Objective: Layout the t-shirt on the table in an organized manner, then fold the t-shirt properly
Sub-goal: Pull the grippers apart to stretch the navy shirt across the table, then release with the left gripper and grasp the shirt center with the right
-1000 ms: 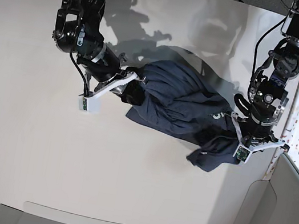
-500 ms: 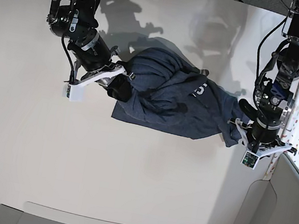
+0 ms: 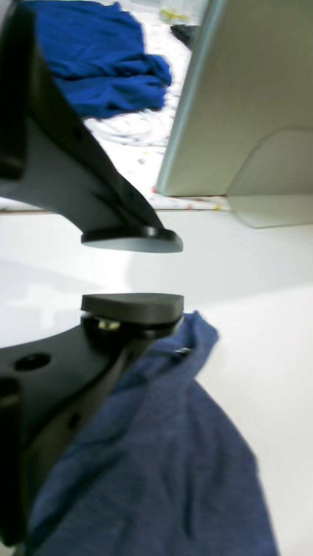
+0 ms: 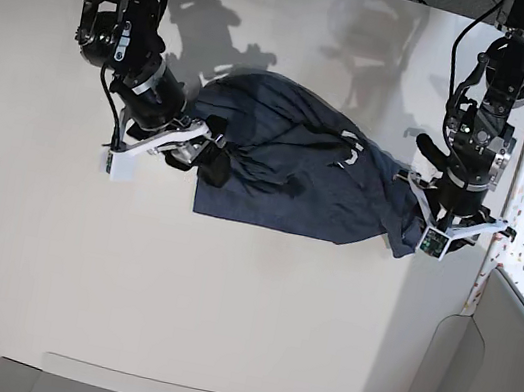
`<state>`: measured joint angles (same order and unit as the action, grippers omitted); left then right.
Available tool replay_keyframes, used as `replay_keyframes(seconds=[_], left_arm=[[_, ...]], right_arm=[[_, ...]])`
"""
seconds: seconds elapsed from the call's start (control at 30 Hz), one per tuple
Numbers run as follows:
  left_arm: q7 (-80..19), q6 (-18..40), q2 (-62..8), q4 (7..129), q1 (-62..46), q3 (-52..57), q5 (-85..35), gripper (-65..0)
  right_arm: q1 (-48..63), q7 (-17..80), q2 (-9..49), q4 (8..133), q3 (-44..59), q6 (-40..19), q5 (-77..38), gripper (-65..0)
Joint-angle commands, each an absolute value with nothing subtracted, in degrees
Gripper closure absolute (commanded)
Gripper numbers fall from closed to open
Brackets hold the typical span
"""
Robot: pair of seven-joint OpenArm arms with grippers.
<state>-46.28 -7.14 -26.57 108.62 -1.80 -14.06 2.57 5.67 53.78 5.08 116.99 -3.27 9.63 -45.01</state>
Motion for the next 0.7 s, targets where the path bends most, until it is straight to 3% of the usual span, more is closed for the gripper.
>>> replay_keyframes(seconds=[0.0, 0.3, 0.43, 0.67], left_arm=[[-44.7, -7.5, -26.8, 109.6, -0.9, -12.9, 3.1, -16.1], [-44.7, -7.5, -25.4, 109.6, -2.1, -8.7, 3.1, -16.1], [-44.7, -7.5, -25.2, 110.4, -4.4, -8.6, 3.1, -16.1], [-44.1, -7.6, -18.3, 110.9, -6.3, -4.4, 2.9, -16.1]], right_arm=[[4.9, 52.4, 5.7, 118.0, -1.7, 9.4, -45.5, -39.7], [3.4, 52.1, 5.9, 117.9, 10.0, 9.4, -45.4, -39.8], [0.7, 52.3, 5.9, 117.9, 8.4, 9.4, -45.5, -39.8], [-7.1, 52.5, 5.9, 117.9, -1.7, 9.4, -40.9, -40.1]])
